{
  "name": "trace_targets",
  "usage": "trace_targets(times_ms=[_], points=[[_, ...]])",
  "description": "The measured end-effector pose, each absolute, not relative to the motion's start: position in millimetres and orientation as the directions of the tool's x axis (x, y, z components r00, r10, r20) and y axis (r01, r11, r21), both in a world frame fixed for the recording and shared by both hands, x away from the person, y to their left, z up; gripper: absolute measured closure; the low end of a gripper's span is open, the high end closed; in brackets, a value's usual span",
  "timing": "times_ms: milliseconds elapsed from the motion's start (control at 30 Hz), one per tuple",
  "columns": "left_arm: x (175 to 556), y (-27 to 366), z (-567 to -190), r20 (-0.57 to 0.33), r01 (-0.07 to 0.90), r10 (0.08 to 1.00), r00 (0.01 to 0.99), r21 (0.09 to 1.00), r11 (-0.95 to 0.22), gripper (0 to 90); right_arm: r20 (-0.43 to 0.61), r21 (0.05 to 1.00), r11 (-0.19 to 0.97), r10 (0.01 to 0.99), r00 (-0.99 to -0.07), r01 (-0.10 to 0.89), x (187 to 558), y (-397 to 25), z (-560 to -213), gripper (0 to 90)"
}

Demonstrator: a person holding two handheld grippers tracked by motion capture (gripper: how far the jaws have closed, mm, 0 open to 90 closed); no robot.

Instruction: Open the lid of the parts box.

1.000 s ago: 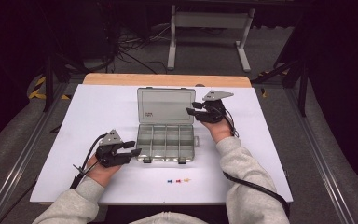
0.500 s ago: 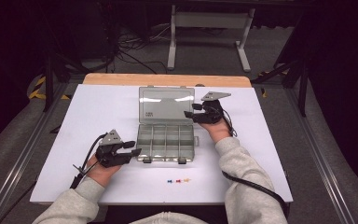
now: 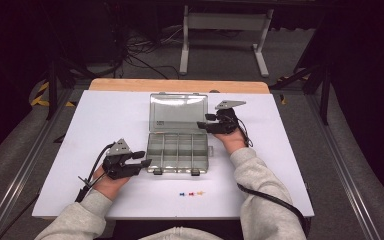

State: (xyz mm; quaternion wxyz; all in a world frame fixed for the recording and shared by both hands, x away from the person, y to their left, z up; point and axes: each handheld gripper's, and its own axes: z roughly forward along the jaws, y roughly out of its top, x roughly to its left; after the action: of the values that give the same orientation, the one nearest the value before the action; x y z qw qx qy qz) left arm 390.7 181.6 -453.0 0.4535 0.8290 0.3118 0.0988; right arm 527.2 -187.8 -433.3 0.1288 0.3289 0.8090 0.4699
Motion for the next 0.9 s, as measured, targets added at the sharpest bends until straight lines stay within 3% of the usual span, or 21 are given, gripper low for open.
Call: trace_targets(times_ms=[900], points=[[391.0,181.7,-453.4,-0.123,0.430,0.609,0.784,0.814,-0.389,54.6,0.161,0.814,0.330,0.664,-0.731,0.478,532.7,-189.9,-449.0,37.2]])
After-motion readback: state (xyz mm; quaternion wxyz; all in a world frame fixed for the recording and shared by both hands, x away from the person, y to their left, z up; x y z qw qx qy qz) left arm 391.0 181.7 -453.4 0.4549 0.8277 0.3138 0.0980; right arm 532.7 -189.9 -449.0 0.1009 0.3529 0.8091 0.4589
